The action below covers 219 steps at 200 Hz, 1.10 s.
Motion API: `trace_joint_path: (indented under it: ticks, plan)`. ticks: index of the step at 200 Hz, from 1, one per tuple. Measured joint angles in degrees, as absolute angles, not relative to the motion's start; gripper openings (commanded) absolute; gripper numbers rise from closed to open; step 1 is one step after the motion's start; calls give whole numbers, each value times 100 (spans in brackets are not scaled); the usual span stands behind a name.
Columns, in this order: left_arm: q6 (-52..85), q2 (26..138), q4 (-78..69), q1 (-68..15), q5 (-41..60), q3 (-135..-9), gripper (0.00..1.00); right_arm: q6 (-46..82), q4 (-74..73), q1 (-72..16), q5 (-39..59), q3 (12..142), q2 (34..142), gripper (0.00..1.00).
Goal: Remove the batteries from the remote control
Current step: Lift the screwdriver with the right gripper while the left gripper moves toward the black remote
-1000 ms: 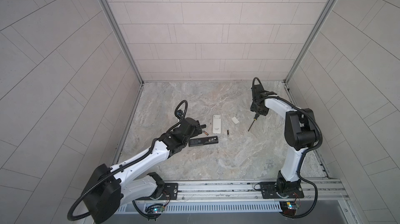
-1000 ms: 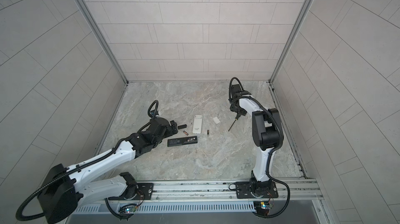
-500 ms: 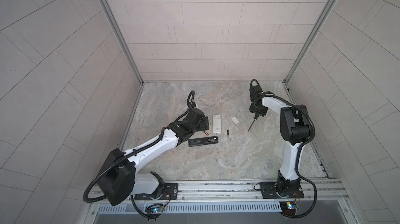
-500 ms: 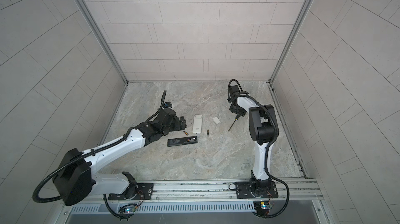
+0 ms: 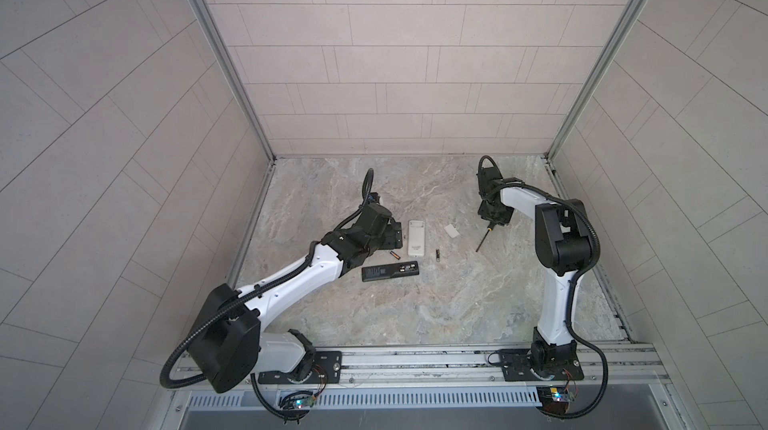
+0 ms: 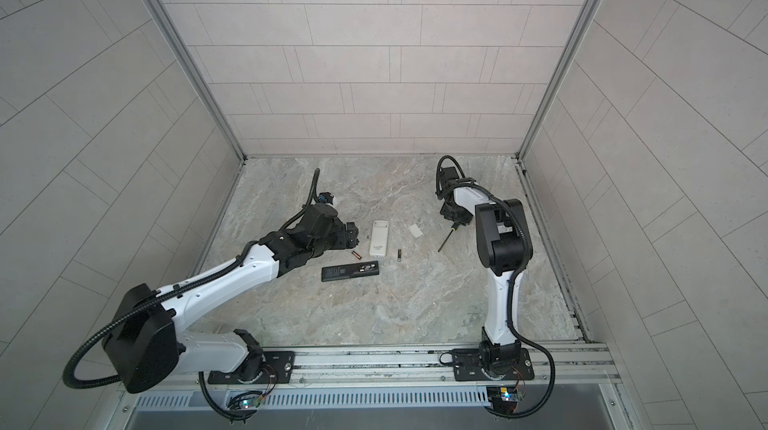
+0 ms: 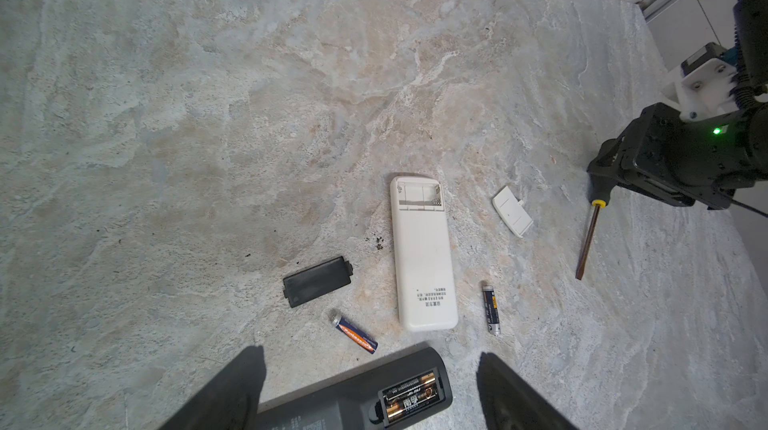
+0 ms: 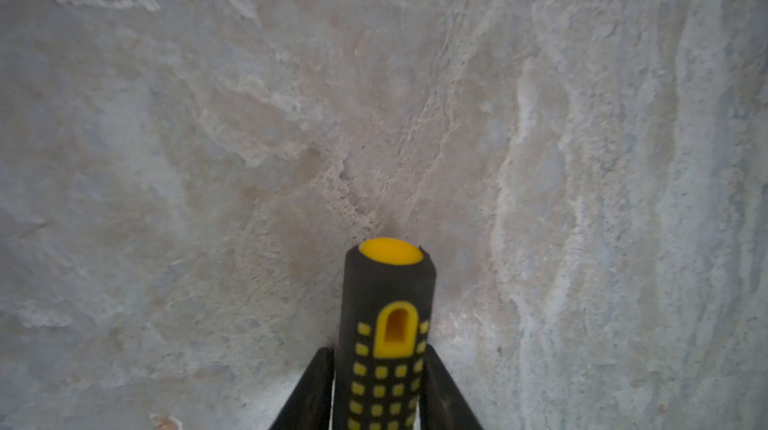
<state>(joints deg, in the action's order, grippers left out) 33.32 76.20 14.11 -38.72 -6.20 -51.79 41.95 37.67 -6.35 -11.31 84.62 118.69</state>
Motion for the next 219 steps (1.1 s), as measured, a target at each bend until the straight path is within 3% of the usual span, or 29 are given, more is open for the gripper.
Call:
trace_joint_path:
  ticks: [56, 124, 219]
  plan:
    - [3135, 7529, 1415, -3863, -513, -5183, 83, 4174, 3511, -661, -917, 7937, 11413, 20]
    - [2639, 7647, 1278, -3992, 38, -5651, 79, 4150, 2902, -1476, -322, 7336, 9415, 19]
    - [2150, 9159, -64, -5157, 454, -6545, 75, 5465, 4003, -2591, -1267, 7465, 8829, 20]
